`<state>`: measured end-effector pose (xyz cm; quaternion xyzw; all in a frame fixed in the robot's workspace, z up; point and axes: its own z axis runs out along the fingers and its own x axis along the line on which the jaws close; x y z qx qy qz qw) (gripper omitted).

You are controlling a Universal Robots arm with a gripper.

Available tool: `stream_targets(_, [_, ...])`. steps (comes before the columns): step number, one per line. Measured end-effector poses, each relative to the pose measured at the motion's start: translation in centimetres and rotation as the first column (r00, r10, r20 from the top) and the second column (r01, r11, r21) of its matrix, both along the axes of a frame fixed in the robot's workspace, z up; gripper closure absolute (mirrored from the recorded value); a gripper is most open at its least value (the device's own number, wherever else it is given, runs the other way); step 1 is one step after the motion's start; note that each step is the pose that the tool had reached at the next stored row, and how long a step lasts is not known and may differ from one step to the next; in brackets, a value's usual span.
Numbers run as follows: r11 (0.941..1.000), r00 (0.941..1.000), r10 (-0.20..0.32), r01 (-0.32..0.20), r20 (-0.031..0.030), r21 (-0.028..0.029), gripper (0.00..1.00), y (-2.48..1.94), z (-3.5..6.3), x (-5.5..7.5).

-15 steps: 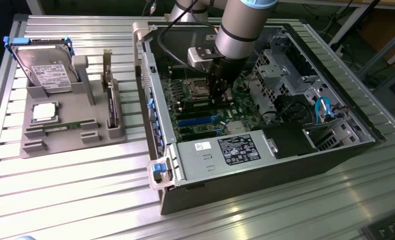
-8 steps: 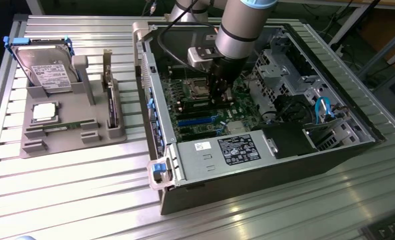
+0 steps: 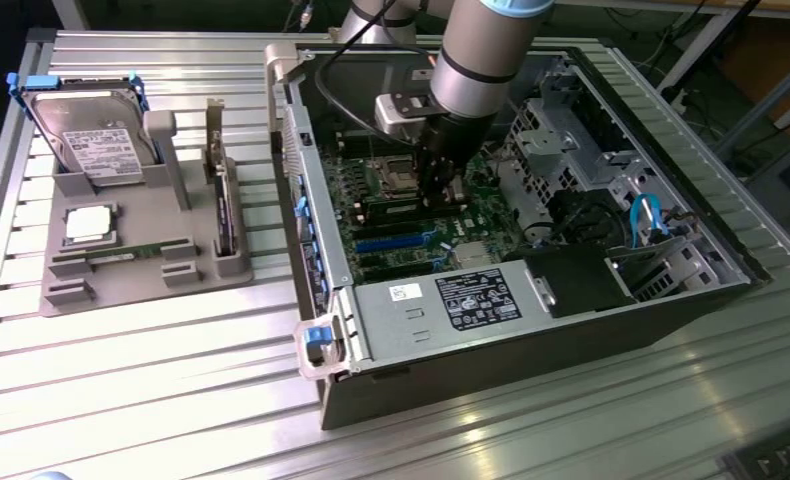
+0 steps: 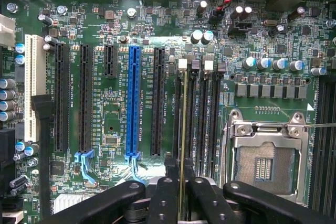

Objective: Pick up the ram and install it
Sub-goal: 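Insert the ram into the slot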

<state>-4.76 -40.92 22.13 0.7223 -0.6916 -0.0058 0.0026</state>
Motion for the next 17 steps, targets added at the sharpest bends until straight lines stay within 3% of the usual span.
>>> stream_targets(17, [1.0000,1.0000,0.000,0.000,-0.0001,-0.0001,0.86,0.01,-0.49,0.00])
